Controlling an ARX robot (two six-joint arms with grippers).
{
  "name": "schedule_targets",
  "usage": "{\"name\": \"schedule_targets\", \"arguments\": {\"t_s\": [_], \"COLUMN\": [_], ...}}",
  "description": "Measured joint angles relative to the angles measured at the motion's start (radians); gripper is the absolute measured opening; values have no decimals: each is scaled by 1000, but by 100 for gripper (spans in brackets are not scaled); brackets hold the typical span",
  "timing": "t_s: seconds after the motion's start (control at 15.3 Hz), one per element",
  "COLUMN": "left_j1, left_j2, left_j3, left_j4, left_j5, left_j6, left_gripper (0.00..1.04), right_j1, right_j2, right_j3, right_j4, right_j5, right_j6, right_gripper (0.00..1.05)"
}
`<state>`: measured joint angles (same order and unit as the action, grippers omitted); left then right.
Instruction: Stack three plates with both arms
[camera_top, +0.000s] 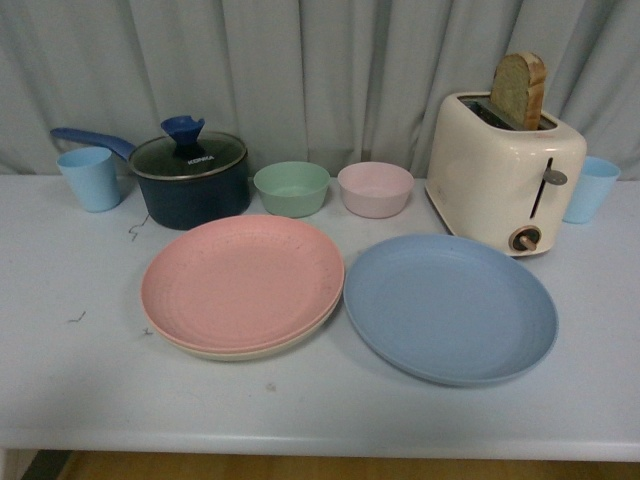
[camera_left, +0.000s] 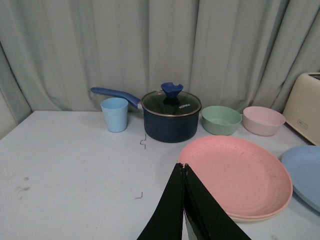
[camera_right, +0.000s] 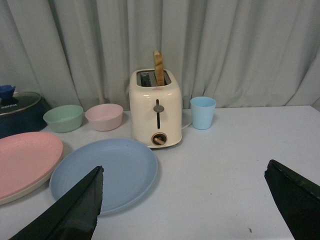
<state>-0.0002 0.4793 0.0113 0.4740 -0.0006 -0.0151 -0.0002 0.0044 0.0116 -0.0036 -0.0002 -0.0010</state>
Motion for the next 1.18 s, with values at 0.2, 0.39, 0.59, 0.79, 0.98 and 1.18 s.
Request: {"name": "schedule_targets", "arguments": {"t_s": [0.2,0.39,0.59,0.79,0.98,1.18], "left_j1": [0,0,0,0,0,0], "left_j2": [-102,-184,-249,-297,-473,-472], "left_j3": [0,0,0,0,0,0], "left_j4": [-100,-177,-243,-293,-465,-476], "left_j5": [0,0,0,0,1,0], "left_j6": [0,0,0,0,0,1], "left_gripper": [2,2,2,2,2,2], "right_j1": [0,0,0,0,0,0], "right_j2": [0,0,0,0,0,0], "right_j3": [0,0,0,0,0,0], "right_j4": [0,0,0,0,-1,0], "right_j5": [0,0,0,0,0,0], "right_j6": [0,0,0,0,0,0], "right_gripper": [98,98,98,98,98,98]}}
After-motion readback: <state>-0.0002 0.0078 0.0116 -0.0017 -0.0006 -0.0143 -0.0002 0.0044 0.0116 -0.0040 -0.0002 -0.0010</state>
